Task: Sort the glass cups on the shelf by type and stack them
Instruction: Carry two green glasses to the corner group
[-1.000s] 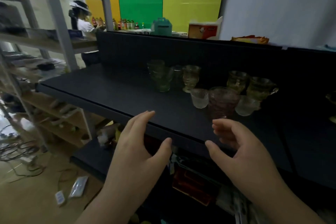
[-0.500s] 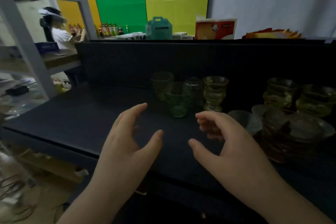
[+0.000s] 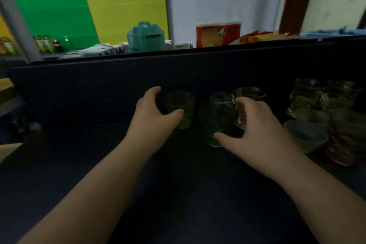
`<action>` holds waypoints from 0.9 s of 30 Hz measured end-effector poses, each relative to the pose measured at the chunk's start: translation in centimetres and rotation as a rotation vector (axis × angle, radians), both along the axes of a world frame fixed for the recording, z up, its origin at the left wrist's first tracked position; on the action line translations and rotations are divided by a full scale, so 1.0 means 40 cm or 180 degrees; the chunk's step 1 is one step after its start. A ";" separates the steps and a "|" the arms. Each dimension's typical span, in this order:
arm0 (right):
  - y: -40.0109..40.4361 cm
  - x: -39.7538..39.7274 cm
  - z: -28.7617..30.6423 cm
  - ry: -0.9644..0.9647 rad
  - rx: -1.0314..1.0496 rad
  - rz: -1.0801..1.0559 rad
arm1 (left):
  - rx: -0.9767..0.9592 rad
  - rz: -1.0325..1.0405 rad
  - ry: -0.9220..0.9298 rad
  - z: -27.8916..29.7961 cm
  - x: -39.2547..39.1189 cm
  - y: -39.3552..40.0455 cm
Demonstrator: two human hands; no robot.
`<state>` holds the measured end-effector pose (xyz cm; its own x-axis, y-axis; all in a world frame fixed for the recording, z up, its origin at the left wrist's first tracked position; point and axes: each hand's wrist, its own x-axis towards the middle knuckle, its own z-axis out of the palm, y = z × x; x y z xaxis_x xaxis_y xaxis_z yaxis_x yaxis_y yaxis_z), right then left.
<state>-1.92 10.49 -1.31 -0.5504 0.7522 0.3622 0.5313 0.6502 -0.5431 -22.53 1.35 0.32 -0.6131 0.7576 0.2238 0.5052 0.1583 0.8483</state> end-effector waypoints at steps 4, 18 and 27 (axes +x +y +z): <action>0.003 -0.040 -0.014 0.0171 -0.0357 -0.0151 | -0.0255 0.0000 -0.0486 -0.016 -0.043 0.048; -0.007 -0.077 -0.027 0.1275 -0.1239 -0.0211 | -0.0105 -0.0111 -0.0567 -0.084 -0.045 0.105; -0.075 0.041 -0.007 0.1930 -0.1393 -0.0016 | 0.0089 -0.0350 -0.0288 0.007 0.052 -0.029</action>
<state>-0.28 7.48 -1.57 -0.3456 0.8993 0.2680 0.0586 0.3057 -0.9503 -20.45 0.18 0.61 -0.5454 0.8156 0.1933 0.4395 0.0819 0.8945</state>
